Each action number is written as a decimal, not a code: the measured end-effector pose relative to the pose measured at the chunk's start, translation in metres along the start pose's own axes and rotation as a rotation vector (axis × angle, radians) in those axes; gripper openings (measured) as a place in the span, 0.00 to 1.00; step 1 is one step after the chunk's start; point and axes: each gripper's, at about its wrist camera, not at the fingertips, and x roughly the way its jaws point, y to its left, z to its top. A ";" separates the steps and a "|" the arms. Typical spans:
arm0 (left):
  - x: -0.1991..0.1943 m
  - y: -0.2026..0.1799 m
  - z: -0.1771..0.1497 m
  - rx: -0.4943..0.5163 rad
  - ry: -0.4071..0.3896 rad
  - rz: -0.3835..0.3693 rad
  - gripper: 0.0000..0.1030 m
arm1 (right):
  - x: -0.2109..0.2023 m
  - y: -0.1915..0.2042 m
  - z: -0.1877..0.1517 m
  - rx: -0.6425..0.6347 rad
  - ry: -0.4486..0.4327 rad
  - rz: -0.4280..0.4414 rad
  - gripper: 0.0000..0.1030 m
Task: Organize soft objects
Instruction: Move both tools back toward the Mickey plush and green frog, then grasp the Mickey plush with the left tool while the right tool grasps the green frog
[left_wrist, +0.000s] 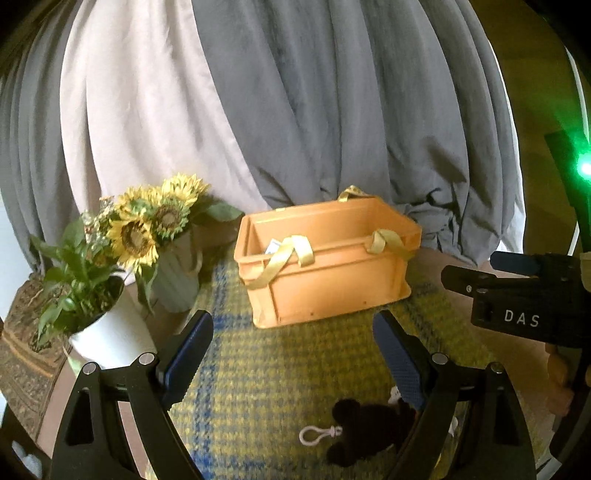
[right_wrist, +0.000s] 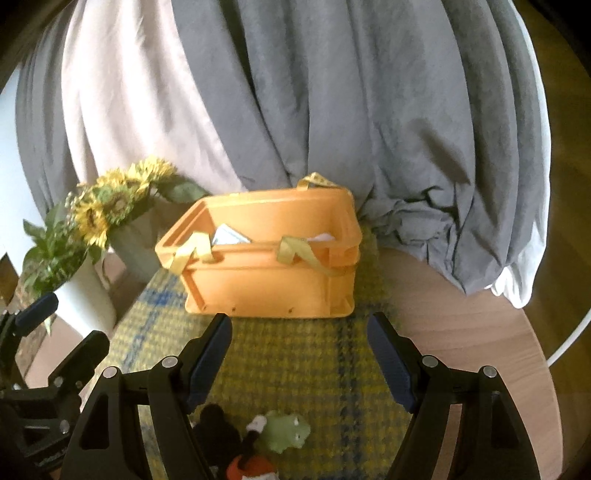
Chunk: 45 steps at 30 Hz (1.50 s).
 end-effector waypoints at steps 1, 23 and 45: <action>0.000 -0.001 -0.002 -0.002 0.008 0.001 0.86 | 0.001 -0.001 -0.003 -0.003 0.008 -0.002 0.74; -0.010 -0.061 -0.053 -0.154 0.134 0.065 0.86 | 0.030 -0.029 -0.044 -0.172 0.146 0.189 0.74; 0.015 -0.105 -0.076 -0.470 0.242 0.220 0.86 | 0.064 -0.053 -0.071 -0.453 0.191 0.432 0.73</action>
